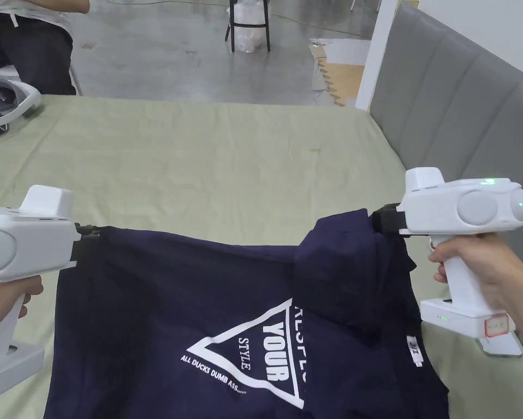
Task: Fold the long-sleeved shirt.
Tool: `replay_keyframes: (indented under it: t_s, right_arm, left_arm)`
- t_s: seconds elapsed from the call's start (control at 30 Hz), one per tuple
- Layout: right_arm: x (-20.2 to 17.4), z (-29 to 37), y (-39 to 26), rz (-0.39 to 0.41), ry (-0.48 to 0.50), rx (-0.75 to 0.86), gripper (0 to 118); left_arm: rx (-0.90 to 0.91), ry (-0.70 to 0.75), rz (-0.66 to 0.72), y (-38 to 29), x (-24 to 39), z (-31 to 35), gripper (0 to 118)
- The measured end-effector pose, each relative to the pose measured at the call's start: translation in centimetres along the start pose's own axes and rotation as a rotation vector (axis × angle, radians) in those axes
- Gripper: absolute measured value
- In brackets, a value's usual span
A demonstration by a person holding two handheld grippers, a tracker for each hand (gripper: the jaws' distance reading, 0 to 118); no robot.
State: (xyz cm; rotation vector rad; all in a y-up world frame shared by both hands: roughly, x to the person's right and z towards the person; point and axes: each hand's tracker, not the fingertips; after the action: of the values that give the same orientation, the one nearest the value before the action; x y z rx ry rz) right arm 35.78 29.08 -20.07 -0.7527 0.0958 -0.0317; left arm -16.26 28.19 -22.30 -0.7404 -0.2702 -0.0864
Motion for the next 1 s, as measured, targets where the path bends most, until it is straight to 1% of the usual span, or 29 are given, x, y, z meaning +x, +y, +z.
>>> replay_keyframes:
  t_s: [0.1, 0.17, 0.23, 0.27, 0.33, 0.37, 0.4, 0.43, 0.47, 0.5, 0.53, 0.57, 0.6, 0.63, 0.67, 0.7, 0.73, 0.77, 0.8, 0.83, 0.87, 0.9, 0.93, 0.97, 1.0]
  right_arm:
    - [-0.8, 2.7, -4.6, 0.073, -0.016, 0.047, 2]
    - [-1.5, 4.3, -8.6, 0.140, -0.013, 0.072, 2]
    - [-2.0, 5.2, -12.3, 0.216, -0.007, 0.036, 2]
    - [-2.2, 5.6, -14.5, 0.255, 0.013, 0.014, 2]
    - [-2.6, 6.2, -18.0, 0.323, 0.043, -0.062, 2]
    - [-2.2, 5.5, -19.6, 0.350, 0.060, -0.125, 2]
    - [-2.3, 5.0, -20.8, 0.380, 0.055, -0.193, 2]
    - [-2.5, 4.3, -21.7, 0.431, 0.039, -0.272, 2]
    - [-2.8, 3.5, -22.6, 0.498, 0.008, -0.333, 2]
    - [-3.3, 2.9, -23.1, 0.556, -0.002, -0.380, 2]
    - [-3.5, 1.9, -23.5, 0.581, 0.006, -0.427, 2]
    - [-3.5, 1.1, -23.5, 0.552, 0.006, -0.454, 2]
    - [-3.7, 0.7, -23.3, 0.565, -0.009, -0.456, 2]
    - [-4.1, 1.0, -22.8, 0.563, -0.006, -0.449, 2]
    - [-4.1, 1.0, -22.2, 0.547, -0.008, -0.456, 2]
    - [-3.9, 1.1, -21.8, 0.512, -0.011, -0.456, 4]
    - [-3.7, 1.6, -21.2, 0.470, -0.016, -0.449, 14]
    - [-3.9, 3.0, -20.3, 0.429, -0.021, -0.429, 37]
    - [-4.0, 4.4, -19.3, 0.384, -0.048, -0.373, 71]
    - [-4.2, 5.5, -18.4, 0.356, -0.059, -0.312, 109]
    - [-4.4, 6.7, -17.4, 0.321, -0.059, -0.219, 118]
    - [-4.8, 8.1, -16.4, 0.300, -0.057, -0.143, 118]
    - [-5.1, 9.2, -15.2, 0.262, -0.038, -0.086, 105]
    - [-5.4, 9.8, -14.3, 0.210, -0.035, -0.072, 79]
    - [-5.7, 10.2, -13.4, 0.167, -0.029, -0.064, 36]
  left_arm:
    - [0.010, -0.011, -0.006, -3.7, 0.7, 2.5, 12]
    - [0.005, -0.012, -0.019, -6.9, 1.5, 3.7, 12]
    - [-0.039, -0.011, -0.022, -10.1, 2.1, 4.3, 12]
    - [-0.064, -0.018, -0.011, -11.8, 2.3, 4.5, 12]
    - [-0.138, -0.035, 0.000, -14.8, 2.8, 4.5, 12]
    - [-0.188, -0.044, -0.004, -16.2, 3.0, 4.2, 12]
    - [-0.229, -0.044, -0.007, -17.4, 3.2, 3.9, 12]
    - [-0.279, -0.044, -0.017, -18.4, 3.5, 3.4, 12]
    - [-0.340, -0.043, -0.035, -19.4, 3.8, 2.4, 12]
    - [-0.388, -0.050, -0.045, -20.1, 3.9, 1.6, 12]
    - [-0.439, -0.064, -0.045, -20.9, 4.1, 1.0, 12]
    - [-0.437, -0.066, -0.027, -21.5, 4.4, 0.1, 12]
    - [-0.464, -0.071, -0.021, -22.2, 4.6, -0.6, 12]
    - [-0.373, -0.026, -0.036, -20.3, 4.1, 0.9, 12]
    - [-0.371, -0.031, 0.007, -19.9, 4.1, 1.3, 12]
    - [-0.417, -0.056, 0.037, -20.3, 4.5, 0.8, 12]
    - [-0.390, -0.065, 0.039, -20.3, 4.7, 1.3, 18]
    - [-0.382, -0.074, 0.053, -20.3, 4.7, 1.7, 31]
    - [-0.374, -0.083, 0.067, -20.3, 4.8, 2.0, 57]
    - [-0.345, -0.054, 0.036, -20.1, 4.6, 0.8, 94]
    - [-0.276, -0.036, 0.022, -16.8, 3.9, 6.9, 108]
    - [-0.235, -0.038, 0.024, -16.1, 3.8, 8.0, 109]
    - [-0.180, -0.054, 0.034, -14.9, 3.6, 9.4, 103]
    - [-0.133, -0.060, 0.059, -14.6, 2.5, 8.5, 91]
    - [-0.099, -0.053, 0.085, -13.8, 2.2, 9.1, 71]
